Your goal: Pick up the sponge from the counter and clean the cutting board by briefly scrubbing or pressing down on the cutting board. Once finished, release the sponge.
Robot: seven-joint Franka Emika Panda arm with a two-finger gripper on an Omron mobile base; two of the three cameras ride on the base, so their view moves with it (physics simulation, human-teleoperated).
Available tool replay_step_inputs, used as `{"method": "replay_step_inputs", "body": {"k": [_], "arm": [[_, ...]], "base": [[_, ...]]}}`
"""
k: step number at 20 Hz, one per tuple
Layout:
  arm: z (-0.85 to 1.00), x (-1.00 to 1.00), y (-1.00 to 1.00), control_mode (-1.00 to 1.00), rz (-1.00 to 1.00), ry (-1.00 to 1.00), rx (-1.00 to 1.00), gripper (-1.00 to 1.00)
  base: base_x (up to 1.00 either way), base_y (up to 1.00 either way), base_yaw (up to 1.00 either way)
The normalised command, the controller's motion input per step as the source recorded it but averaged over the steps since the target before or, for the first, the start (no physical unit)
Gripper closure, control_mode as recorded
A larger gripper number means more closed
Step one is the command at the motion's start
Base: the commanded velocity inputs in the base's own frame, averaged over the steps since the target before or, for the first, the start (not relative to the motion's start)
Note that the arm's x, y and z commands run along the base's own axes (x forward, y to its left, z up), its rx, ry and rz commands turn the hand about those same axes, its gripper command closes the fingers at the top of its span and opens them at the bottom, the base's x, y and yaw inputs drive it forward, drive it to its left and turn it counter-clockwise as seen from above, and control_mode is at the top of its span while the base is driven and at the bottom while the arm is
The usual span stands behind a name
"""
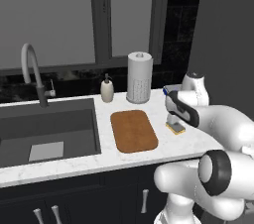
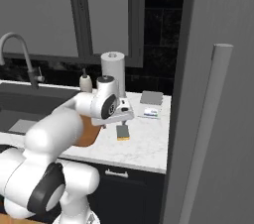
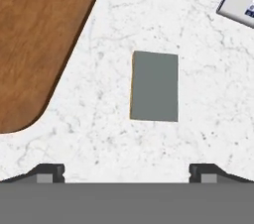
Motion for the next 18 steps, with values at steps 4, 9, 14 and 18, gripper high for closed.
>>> {"method": "replay_step_inputs", "body": {"k": [4,9,14,18], "arm": [[-0.18,0.42,-0.08,-1.0,0.0,0.0,0.0,-1.0],[-0.2,0.32,-0.02,-1.0,0.0,0.0,0.0,-1.0],[-0.24,0.17,0.0,-1.0,0.0,0.0,0.0,-1.0],[-0.36,0.07,0.0,-1.0,0.0,0.0,0.0,-1.0]], "base": [[0.0,0.0,0.0],[0.0,0.0,0.0],[0.0,0.0,0.0],[0.0,0.0,0.0]]}}
